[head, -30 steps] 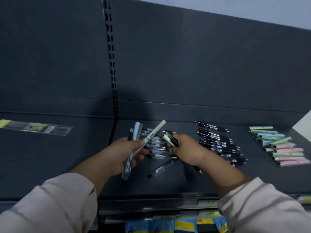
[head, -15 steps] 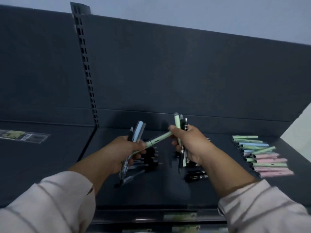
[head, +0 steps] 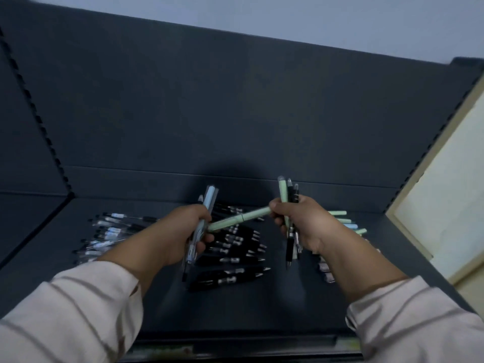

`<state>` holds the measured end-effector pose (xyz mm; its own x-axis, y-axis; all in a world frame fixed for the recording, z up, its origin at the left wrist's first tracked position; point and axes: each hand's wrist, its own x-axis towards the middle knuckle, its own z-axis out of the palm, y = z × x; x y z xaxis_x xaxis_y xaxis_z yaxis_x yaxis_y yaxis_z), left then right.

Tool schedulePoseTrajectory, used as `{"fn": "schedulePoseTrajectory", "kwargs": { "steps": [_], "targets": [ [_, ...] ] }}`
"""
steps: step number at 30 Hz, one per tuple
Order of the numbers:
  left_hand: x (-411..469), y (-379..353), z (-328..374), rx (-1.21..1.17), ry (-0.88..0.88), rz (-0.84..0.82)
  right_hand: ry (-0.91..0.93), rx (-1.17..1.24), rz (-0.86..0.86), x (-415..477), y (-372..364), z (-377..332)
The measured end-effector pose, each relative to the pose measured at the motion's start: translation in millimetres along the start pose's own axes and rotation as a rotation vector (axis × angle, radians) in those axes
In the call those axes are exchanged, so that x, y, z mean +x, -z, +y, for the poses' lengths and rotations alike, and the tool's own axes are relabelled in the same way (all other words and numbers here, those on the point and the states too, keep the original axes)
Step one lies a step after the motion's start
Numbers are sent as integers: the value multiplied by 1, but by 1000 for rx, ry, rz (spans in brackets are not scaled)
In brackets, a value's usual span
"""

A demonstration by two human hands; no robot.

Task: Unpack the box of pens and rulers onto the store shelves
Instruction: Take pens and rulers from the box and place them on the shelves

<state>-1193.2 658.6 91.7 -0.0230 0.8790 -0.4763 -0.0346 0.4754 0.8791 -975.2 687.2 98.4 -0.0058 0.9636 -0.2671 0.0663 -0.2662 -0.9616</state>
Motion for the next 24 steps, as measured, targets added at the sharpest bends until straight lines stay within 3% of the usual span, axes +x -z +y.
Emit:
{"fn": "schedulePoseTrajectory", "kwargs": {
  "steps": [8,14,24],
  "targets": [
    [6,-44,4,95,-28,-121,-65,142,161,0,74,-1],
    [15,-73,8,172,-68,-108,-112,161,265,5,116,5],
    [25,-141,8,228,-118,-163,-125,45,255,43,187,23]
  ]
}}
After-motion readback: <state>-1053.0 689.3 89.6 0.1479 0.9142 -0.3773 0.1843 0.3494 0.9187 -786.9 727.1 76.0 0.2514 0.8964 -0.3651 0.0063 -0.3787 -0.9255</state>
